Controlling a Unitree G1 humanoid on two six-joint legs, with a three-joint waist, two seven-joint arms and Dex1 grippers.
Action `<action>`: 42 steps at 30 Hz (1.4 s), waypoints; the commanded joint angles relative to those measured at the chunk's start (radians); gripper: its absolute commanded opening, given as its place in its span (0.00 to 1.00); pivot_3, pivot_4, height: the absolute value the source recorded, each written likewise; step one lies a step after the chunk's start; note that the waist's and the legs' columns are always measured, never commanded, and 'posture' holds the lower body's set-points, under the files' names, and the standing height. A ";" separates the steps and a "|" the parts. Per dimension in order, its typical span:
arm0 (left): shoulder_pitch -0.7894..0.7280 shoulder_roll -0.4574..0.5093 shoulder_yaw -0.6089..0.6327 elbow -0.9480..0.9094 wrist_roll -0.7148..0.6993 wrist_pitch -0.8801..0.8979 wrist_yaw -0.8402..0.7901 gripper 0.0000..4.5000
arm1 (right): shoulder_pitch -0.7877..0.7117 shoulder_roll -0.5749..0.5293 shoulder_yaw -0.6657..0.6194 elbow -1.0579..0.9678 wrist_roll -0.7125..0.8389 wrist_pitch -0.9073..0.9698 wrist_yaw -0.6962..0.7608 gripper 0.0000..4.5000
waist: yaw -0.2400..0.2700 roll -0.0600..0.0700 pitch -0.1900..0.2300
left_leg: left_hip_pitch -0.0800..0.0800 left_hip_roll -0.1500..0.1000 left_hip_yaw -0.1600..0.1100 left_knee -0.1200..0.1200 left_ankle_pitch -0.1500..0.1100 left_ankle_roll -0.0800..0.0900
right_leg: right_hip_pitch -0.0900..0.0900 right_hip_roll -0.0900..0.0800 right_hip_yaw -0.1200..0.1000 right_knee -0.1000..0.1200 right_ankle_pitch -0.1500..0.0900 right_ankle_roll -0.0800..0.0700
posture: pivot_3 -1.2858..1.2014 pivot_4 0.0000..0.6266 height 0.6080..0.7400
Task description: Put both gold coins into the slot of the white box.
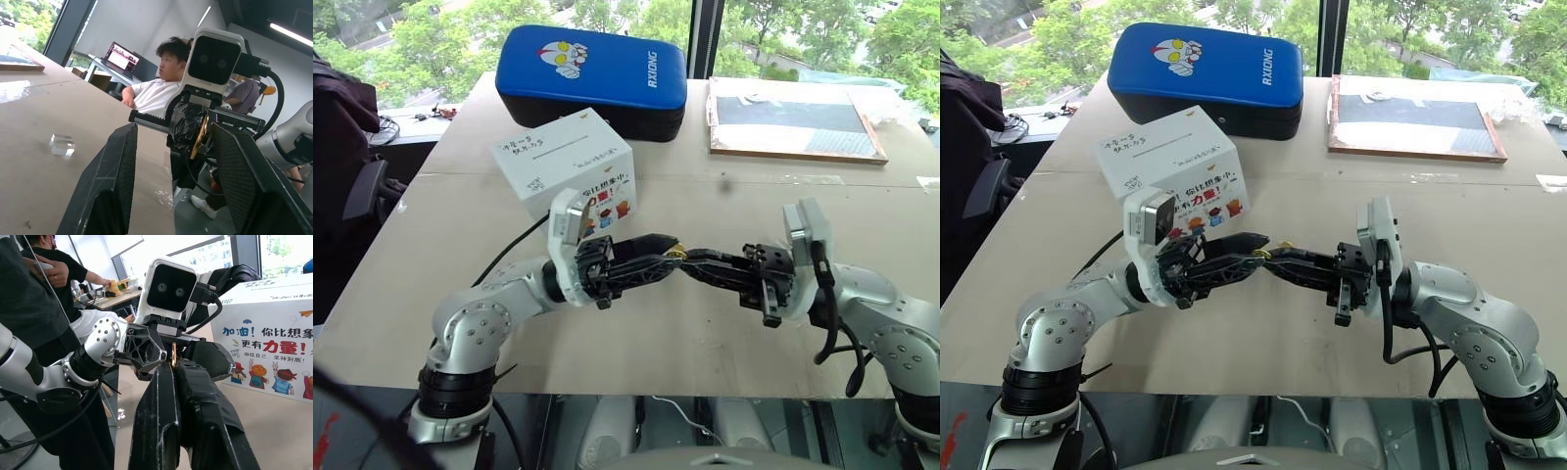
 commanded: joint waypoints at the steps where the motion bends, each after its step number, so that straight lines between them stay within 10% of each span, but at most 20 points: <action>1: -0.015 0.002 0.015 -0.040 -0.046 -0.001 -0.011 0.47 | -0.014 -0.001 -0.023 -0.045 0.025 -0.004 -0.008 0.00 | 0.000 0.000 0.000 | 0.000 0.000 0.000 0.000 0.000 0.000 | 0.000 0.000 0.000 0.000 0.000 0.000 | 0.52 0.24 1.00; 7: -0.007 0.012 0.010 -0.048 -0.057 -0.001 -0.027 0.00 | -0.018 -0.003 -0.024 -0.048 0.034 -0.002 -0.019 0.00 | 0.000 0.000 0.000 | 0.000 0.000 0.000 0.000 0.000 0.000 | 0.000 0.000 0.000 0.000 0.000 0.000 | 0.52 0.24 1.00; 15: -0.004 0.020 -0.001 -0.049 -0.045 -0.007 -0.034 0.00 | -0.021 -0.009 -0.026 -0.052 0.041 0.001 -0.021 0.00 | 0.000 0.000 0.000 | 0.000 0.000 0.000 0.000 0.000 0.000 | 0.000 0.000 0.000 0.000 0.000 0.000 | 0.52 0.24 1.00; 23: -0.099 0.006 0.041 0.024 0.027 -0.054 0.055 0.00 | 0.013 -0.015 -0.050 -0.009 -0.038 -0.035 -0.040 0.76 | 0.002 0.000 0.000 | 0.000 0.000 0.000 0.000 0.000 0.000 | 0.000 0.000 0.000 0.000 0.000 0.000 | 0.52 0.24 1.00; 42: -0.508 0.353 0.069 0.625 0.520 -0.289 -0.173 0.00 | -0.193 0.053 -0.021 0.006 -0.364 -0.134 -0.182 0.76 | -0.021 -0.002 0.002 | -0.005 0.001 0.003 -0.002 0.002 -0.004 | -0.008 0.003 0.000 0.001 0.000 0.000 | 0.52 0.24 1.00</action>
